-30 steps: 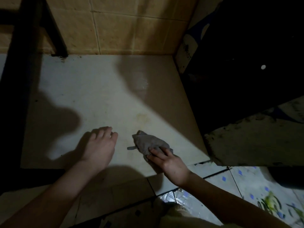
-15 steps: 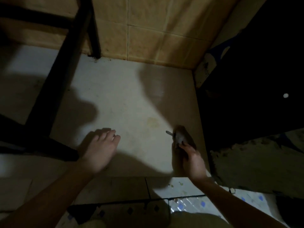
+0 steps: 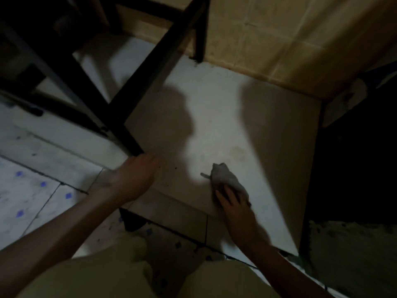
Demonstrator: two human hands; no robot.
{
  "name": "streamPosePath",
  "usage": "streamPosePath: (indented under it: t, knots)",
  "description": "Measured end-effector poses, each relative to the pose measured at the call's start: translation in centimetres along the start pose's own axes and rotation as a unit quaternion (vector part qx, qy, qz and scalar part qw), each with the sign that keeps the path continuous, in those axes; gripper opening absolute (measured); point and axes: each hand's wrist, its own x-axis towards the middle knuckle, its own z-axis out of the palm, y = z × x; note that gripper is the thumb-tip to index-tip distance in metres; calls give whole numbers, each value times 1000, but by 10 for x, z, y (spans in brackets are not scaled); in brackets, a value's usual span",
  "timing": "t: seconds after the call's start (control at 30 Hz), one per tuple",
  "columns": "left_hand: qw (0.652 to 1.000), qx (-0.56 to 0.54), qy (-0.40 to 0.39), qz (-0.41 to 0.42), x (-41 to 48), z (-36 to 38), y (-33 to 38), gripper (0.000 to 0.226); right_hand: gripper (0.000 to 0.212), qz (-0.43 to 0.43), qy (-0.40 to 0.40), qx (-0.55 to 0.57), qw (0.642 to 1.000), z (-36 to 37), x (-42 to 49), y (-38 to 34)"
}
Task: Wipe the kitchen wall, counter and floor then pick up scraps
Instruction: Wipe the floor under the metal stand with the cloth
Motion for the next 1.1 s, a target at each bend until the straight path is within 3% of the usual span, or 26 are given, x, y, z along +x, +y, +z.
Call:
streamPosePath:
  t: [0.1, 0.2, 0.4, 0.57, 0.77, 0.9, 1.1]
  knots:
    - [999, 33, 32, -21, -22, -13, -4, 39, 62, 8, -60, -3, 998, 4, -1, 4]
    - [996, 54, 69, -3, -42, -21, -6, 38, 59, 3, -68, -1, 998, 7, 5, 5]
    - [990, 83, 4, -115, -83, -13, -22, 54, 55, -84, -113, -30, 990, 6, 38, -28]
    - [982, 84, -3, -170, -134, -26, -34, 43, 56, -156, -145, -68, 975, 17, 67, -65]
    - [952, 61, -57, -295, -186, -26, -50, 42, 60, -196, -154, -151, 957, 16, 82, -79]
    - [943, 51, -79, -319, -209, -11, -56, 43, 50, -214, -161, -133, 954, 13, 87, -86]
    - [942, 10, -51, -332, -192, 18, -76, 45, 45, -238, -162, -106, 952, 17, 100, -89]
